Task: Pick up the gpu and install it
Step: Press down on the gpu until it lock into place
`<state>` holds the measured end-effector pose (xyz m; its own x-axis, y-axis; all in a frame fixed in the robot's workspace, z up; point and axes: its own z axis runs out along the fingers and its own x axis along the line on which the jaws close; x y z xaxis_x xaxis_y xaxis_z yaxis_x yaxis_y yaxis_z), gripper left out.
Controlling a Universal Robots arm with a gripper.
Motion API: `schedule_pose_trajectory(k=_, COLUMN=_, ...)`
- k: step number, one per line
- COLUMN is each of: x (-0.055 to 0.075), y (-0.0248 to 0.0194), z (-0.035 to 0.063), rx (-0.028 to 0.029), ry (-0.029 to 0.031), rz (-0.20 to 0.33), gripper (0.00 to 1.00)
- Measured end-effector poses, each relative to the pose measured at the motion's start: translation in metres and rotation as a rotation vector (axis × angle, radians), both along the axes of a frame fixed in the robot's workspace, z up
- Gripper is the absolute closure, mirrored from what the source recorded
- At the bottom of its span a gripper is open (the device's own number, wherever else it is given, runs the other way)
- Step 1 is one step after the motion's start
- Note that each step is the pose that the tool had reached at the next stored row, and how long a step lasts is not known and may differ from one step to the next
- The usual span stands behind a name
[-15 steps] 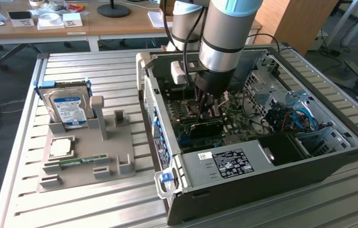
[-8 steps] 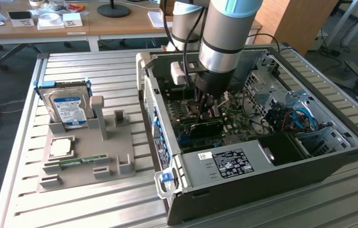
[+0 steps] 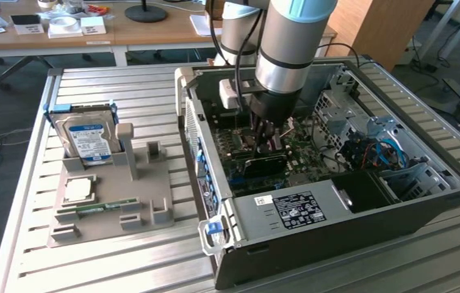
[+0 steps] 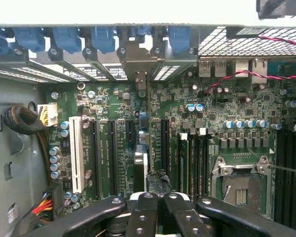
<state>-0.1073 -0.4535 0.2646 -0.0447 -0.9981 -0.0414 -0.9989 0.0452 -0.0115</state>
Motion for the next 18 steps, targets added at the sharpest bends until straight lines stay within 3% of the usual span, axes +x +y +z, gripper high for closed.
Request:
schedule_pose_trajectory(k=3, x=0.0, y=0.0, z=-0.0006, rx=0.0044, ry=0.0, rz=0.0, gripper=0.89)
schedule_pose_trajectory(k=18, x=0.0, y=0.0, z=-0.002, rx=0.0045, ry=0.0, rz=0.0, gripper=0.89)
